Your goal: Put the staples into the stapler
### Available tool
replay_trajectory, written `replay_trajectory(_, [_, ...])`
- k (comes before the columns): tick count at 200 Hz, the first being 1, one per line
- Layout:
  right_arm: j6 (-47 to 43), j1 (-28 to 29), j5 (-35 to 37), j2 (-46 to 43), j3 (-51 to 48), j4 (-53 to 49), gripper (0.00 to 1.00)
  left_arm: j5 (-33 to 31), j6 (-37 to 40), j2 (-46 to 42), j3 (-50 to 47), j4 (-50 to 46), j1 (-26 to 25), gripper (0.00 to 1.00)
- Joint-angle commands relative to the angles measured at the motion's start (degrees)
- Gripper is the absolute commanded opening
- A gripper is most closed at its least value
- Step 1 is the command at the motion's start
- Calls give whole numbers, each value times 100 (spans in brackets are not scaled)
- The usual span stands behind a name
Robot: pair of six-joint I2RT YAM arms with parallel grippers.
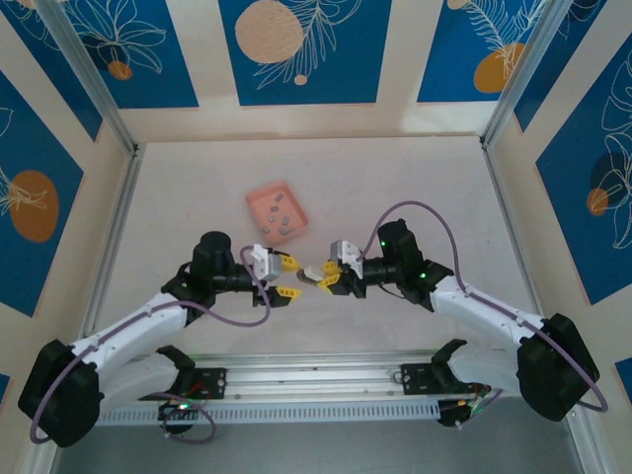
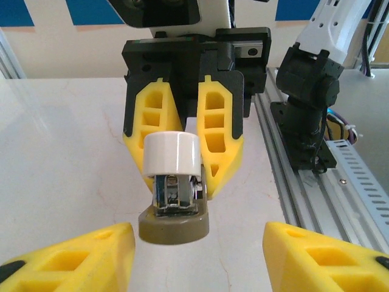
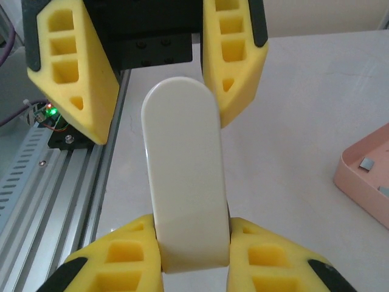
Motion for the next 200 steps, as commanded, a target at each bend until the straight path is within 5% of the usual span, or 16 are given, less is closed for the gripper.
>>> replay_trajectory(1, [-507, -28, -275, -163, -79, -263, 16, -204, 631, -159, 251, -1018, -48, 58])
replay_trajectory(43, [-648, -37, -352, -147, -43, -287, 16, -334, 1184, -69, 446, -1713, -116, 53])
replay_trajectory(200, [-815, -45, -709, 85, 23, -122, 15, -494, 1464, -3, 370, -1715, -207, 49])
